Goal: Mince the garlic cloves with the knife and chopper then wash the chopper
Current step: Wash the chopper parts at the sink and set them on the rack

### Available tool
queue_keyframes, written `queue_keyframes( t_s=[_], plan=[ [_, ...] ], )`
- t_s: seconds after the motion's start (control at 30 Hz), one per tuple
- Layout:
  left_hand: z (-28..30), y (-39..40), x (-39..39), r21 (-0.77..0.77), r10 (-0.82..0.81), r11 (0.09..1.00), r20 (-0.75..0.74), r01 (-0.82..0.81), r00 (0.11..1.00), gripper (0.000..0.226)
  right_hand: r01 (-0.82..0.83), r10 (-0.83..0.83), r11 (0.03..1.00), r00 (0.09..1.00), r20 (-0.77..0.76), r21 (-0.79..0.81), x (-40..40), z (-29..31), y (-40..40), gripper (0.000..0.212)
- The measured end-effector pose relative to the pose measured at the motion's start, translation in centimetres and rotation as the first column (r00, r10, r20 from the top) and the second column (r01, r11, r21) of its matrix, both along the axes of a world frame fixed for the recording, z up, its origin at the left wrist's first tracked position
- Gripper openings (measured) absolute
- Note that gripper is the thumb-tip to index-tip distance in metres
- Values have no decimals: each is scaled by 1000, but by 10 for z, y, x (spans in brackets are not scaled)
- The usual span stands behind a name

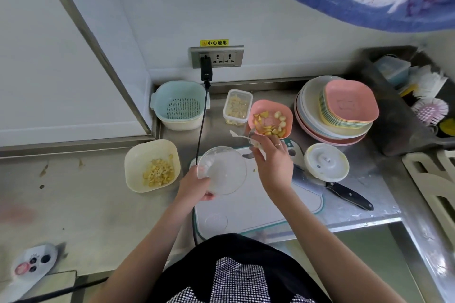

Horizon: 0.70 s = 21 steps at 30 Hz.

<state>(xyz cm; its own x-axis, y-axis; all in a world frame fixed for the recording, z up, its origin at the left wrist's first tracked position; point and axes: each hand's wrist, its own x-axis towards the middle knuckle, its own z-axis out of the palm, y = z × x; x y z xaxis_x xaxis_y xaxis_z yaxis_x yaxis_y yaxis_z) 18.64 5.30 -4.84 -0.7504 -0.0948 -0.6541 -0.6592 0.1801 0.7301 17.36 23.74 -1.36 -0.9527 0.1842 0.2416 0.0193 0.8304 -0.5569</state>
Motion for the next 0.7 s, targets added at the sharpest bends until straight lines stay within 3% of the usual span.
queue_keyframes(
  t_s=[0.1, 0.17, 0.27, 0.37, 0.43, 0.5, 0.57, 0.6, 0.63, 0.7],
  plan=[
    [4, 7, -1, 43, -60, 997, 20, 59, 998, 32, -126, 144, 978, 984, 101, -167, 2, 3, -8, 29],
    [5, 13, -1, 102, -77, 992, 7, 76, 997, 34, -233, 245, 969, 938, 244, -79, 6, -2, -14, 30],
    [8, 20, -1, 212, -45, 976, -15, 47, 999, 34, -283, 230, 954, 903, 363, 100, 11, -13, -10, 36],
    [7, 24, -2, 270, -29, 962, -18, 33, 999, 32, -317, 275, 946, 897, 346, 69, 13, -15, 7, 46],
    [5, 26, -3, 262, -55, 963, -21, 59, 998, 33, -181, 177, 983, 964, 200, 4, 17, -12, 31, 41],
    [5, 29, -4, 240, -89, 966, -23, 92, 996, 35, 149, -143, 987, 985, 95, -59, 20, -15, 73, 38],
    [5, 36, -5, 232, -106, 967, -21, 108, 994, 35, 529, -498, 839, 841, 210, -129, 18, -19, 121, 50],
    [6, 40, -6, 230, -105, 967, -17, 106, 994, 34, 642, -580, 758, 745, 331, -117, 17, -22, 140, 60],
    [6, 46, -8, 224, -106, 969, -11, 105, 994, 33, 682, -589, 728, 676, 444, -73, 14, -25, 155, 72],
    [7, 58, -11, 205, -120, 972, 5, 117, 993, 34, 571, -482, 820, 644, 593, 47, 7, -33, 169, 100]
  ],
)
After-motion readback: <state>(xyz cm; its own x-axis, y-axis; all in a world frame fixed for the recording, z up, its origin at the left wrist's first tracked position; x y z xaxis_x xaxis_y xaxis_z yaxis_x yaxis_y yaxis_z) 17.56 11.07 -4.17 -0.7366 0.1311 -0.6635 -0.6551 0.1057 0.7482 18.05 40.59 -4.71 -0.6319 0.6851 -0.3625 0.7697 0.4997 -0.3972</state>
